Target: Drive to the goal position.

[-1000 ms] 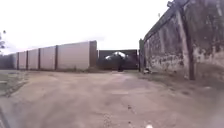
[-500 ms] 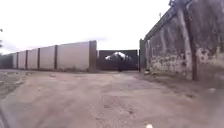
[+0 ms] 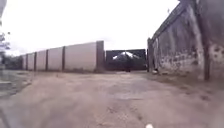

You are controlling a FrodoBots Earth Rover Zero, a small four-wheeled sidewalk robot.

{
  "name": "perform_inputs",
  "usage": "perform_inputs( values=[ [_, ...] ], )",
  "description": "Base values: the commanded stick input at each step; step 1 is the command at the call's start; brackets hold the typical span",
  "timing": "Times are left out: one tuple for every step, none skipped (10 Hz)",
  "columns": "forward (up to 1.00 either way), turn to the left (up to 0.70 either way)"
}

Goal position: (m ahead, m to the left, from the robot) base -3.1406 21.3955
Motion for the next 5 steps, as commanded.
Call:
perform_inputs(
  values=[
    [0.30, 0.60],
    [0.30, 0.58],
    [0.30, 0.30],
    [0.30, 0.01],
    [0.30, 0.00]
  ],
)
